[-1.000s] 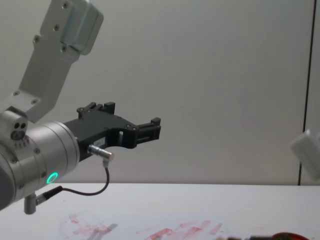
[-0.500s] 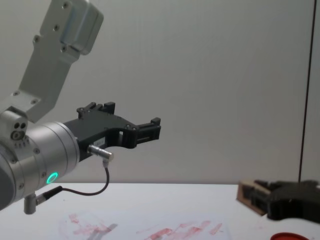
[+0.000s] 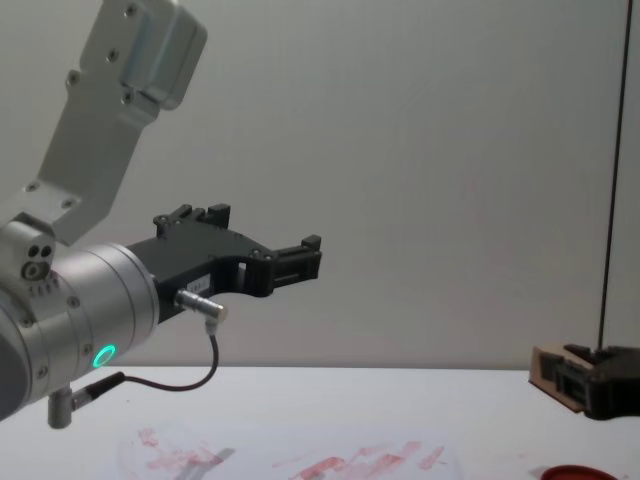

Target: Use the one hand to pick up the stamp and affix it onto the A4 paper.

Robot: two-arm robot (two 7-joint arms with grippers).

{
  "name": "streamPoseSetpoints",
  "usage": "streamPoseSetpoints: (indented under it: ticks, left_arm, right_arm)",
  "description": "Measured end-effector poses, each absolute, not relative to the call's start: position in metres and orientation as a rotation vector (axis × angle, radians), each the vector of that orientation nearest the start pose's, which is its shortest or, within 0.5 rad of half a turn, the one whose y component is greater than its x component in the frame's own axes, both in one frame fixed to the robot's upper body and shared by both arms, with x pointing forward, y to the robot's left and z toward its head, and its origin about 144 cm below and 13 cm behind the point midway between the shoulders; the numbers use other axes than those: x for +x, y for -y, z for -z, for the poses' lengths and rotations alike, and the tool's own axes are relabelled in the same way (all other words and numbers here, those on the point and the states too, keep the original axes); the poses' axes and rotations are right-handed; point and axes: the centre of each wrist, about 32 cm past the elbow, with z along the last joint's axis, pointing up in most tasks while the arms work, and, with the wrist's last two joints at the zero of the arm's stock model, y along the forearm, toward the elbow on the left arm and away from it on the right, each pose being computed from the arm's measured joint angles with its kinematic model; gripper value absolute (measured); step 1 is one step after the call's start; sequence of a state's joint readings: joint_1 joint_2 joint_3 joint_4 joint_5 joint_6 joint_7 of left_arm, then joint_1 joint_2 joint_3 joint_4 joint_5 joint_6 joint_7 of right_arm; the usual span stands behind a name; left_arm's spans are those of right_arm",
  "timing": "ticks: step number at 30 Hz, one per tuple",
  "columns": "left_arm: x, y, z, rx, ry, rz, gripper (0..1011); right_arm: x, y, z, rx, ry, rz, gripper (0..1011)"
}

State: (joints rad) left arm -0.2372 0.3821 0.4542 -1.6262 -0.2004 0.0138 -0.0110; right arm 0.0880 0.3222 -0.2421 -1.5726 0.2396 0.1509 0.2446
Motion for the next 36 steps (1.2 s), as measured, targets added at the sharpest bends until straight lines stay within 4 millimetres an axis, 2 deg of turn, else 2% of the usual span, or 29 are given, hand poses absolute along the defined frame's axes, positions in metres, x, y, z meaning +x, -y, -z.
streamPoseSetpoints:
  ticks: [19,36]
  left_arm:
    - [0.492,-0.198,-1.204,0.061,0.268,-1.124,1003]
    - [0.492,-0.198,-1.204,0.061,0.268,-1.124,1002]
  right_arm:
    - [0.472,0.257,-1.139,-0.264,-0.079,1.126,217]
    - [0.469,0.257,-1.126,-0.304,-0.108,1.118,227]
